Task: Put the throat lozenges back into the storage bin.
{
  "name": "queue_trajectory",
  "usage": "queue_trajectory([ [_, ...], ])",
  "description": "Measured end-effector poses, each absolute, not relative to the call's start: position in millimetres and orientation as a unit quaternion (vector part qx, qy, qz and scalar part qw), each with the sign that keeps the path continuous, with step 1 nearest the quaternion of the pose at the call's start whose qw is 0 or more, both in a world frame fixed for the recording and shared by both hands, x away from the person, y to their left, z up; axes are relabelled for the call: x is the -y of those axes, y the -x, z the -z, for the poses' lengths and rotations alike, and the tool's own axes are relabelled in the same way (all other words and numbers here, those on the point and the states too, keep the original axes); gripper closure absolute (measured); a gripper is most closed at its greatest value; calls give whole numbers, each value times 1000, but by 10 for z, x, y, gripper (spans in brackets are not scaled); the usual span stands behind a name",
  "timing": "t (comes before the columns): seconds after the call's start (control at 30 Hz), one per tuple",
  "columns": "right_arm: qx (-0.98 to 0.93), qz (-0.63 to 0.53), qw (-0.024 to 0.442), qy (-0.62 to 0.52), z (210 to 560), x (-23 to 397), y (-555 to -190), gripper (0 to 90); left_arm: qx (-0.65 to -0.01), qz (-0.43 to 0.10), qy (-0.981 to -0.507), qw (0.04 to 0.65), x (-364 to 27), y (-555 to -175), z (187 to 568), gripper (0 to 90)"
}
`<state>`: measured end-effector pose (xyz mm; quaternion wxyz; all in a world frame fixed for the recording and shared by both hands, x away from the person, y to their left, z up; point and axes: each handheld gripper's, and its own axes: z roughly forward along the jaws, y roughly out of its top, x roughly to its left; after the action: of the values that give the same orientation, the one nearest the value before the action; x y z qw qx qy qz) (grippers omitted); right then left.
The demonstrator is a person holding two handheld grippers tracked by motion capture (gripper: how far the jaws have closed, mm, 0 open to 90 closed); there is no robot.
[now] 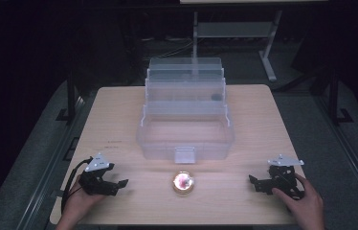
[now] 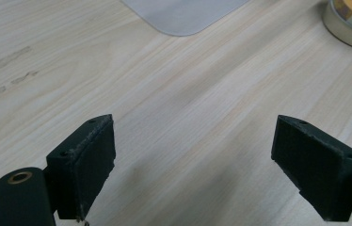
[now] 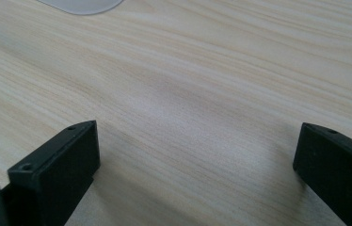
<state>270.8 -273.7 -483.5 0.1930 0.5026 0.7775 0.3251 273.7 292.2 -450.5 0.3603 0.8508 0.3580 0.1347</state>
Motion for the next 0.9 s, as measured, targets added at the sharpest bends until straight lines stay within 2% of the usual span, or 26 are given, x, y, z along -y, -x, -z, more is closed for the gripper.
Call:
queue_trajectory([
  [0.9,-777,-325,193,-502,4835,2738,-2708,5,-313,-109,-871,363,-2565,-2776,4372,135],
])
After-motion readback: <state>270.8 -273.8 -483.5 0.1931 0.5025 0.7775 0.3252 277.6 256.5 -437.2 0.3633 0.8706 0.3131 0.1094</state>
